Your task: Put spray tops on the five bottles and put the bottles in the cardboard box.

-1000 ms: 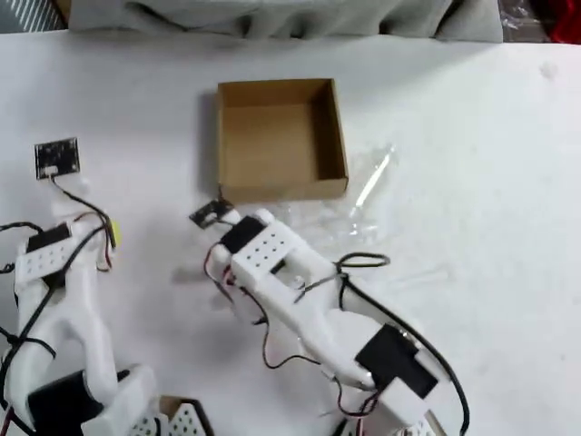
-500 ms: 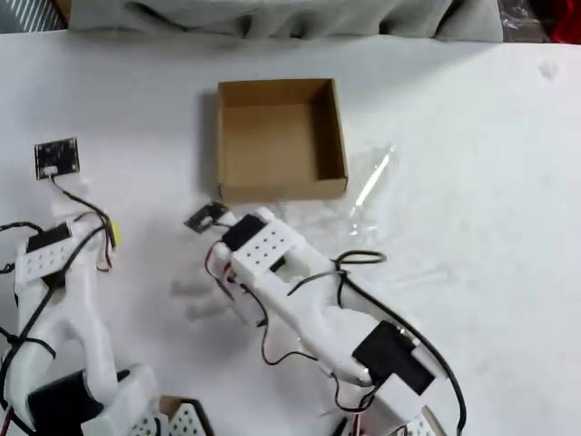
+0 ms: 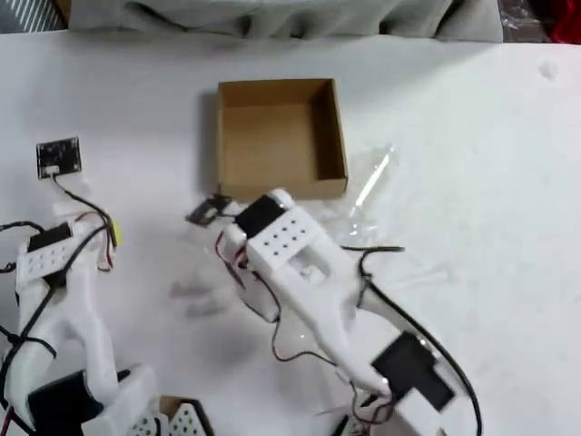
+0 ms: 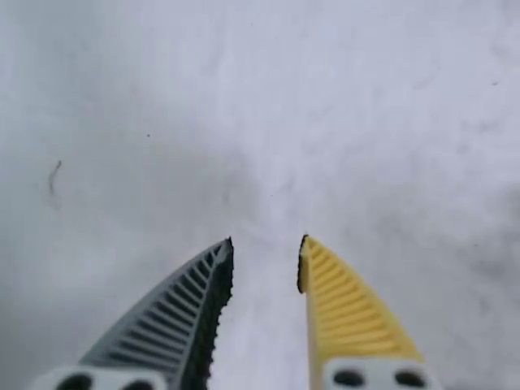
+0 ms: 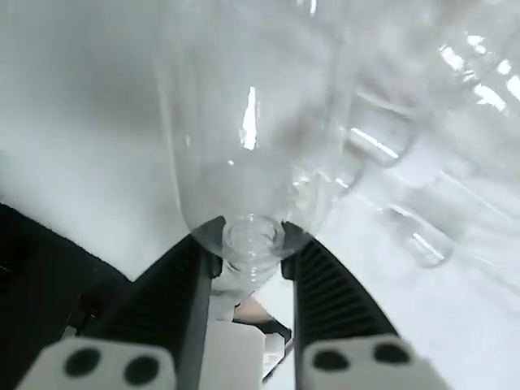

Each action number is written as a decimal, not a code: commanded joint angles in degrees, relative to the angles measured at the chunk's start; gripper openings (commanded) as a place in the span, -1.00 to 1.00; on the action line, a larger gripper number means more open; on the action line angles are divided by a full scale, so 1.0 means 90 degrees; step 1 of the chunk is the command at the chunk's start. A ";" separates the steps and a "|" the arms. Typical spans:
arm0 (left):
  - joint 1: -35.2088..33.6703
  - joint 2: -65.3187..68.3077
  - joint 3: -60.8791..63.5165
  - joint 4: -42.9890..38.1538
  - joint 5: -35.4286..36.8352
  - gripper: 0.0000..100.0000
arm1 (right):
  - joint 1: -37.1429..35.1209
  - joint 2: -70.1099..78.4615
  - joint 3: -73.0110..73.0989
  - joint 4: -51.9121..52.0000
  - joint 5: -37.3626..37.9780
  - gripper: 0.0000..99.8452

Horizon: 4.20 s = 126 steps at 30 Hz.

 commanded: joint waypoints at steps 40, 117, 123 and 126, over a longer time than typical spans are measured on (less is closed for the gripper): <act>-0.1812 0.0034 -0.0527 -0.0440 0.3048 -0.73 | -0.0982 0.1578 -0.2393 -0.0298 0.2608 -0.68; 0.3385 -0.2300 0.1436 0.1426 -0.6037 -0.37 | 0.6354 -0.4518 0.6310 -0.5387 0.0879 -0.97; 0.3521 -0.2300 0.1807 0.0821 -0.6037 -0.37 | 0.6305 -0.4518 0.6339 -0.5573 0.0928 -0.97; 0.3541 -0.2300 0.1827 0.0791 -0.6037 -0.37 | 0.6188 -0.4518 0.6359 -0.5563 0.1026 -0.97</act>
